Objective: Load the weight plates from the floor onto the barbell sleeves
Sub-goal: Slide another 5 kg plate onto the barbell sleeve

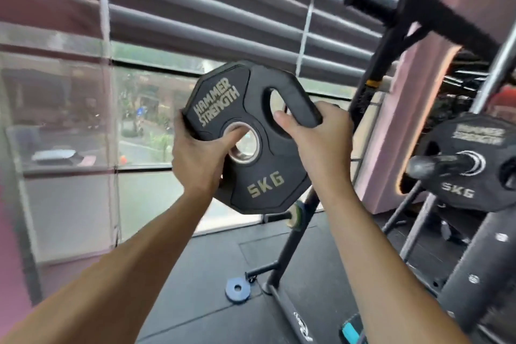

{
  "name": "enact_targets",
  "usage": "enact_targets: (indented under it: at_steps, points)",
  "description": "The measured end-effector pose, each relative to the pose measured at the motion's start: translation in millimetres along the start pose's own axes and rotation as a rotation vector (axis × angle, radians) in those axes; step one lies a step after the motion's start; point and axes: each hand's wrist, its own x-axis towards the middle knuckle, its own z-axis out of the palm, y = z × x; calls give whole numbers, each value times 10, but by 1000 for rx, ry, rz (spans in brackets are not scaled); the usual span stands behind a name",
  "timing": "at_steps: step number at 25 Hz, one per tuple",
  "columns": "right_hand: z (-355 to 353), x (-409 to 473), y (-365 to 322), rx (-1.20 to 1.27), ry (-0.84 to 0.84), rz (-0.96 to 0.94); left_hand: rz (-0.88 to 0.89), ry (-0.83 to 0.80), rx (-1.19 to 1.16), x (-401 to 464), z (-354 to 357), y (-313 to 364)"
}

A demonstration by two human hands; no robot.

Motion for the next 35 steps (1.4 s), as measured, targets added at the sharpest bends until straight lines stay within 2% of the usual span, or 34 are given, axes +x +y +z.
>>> enact_targets:
  at_steps: [2,5,10,16,22,27,35]
  points:
    - [-148,221,-85,-164,43,-147,88,-37,-19,163,186,261]
    - [-333,456,-101,-344,93,-214,224,-126,69,333,385,564]
    - [-598,547,-18,-207,206,-256,402,-297,104,478,760,822]
    - [-897,572,156,-343,336,-186,532,-537,-37,546,1374,707]
    - [-1266,394,266,-474,567,-120,530,-867,-340,316,1965,591]
    - [-1622,232,402,-539,650,-80,492,-995,-447,-67,2394,575]
    - [-2030,79,845,-545,707,14,457,-1090,-418,-535,2773,411]
